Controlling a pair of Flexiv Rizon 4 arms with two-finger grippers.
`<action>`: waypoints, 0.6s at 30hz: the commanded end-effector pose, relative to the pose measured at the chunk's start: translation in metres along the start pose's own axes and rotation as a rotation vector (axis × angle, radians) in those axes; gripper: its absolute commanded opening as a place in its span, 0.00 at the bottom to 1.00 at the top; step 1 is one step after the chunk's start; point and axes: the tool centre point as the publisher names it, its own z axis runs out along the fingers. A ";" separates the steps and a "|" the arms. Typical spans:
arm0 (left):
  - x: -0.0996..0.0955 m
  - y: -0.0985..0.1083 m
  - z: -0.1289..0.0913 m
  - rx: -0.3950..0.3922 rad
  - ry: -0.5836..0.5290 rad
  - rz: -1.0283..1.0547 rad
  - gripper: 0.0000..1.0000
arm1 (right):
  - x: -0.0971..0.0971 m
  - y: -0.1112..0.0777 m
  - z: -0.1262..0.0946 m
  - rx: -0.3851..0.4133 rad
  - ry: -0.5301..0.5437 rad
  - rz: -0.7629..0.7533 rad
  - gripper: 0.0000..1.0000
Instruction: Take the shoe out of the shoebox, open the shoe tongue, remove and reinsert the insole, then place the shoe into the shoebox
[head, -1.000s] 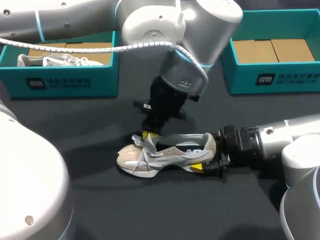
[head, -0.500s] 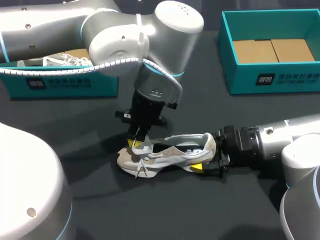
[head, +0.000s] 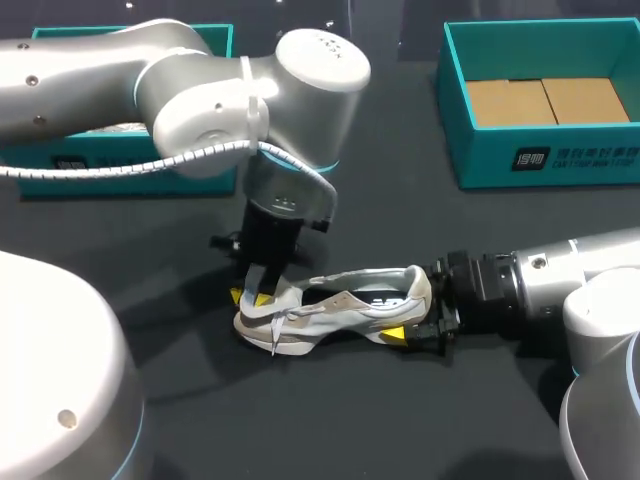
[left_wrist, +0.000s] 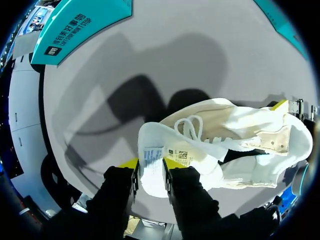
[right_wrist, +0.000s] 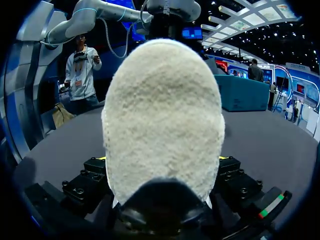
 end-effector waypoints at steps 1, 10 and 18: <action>-0.007 0.000 0.004 0.006 0.002 0.001 0.42 | 0.001 0.000 0.000 0.002 -0.001 0.000 0.00; -0.017 0.001 0.004 0.043 -0.021 0.005 0.62 | 0.001 0.000 0.000 0.002 -0.001 0.000 0.00; -0.024 0.012 -0.040 0.131 0.076 0.054 0.60 | 0.001 0.000 0.000 0.002 -0.001 0.000 0.00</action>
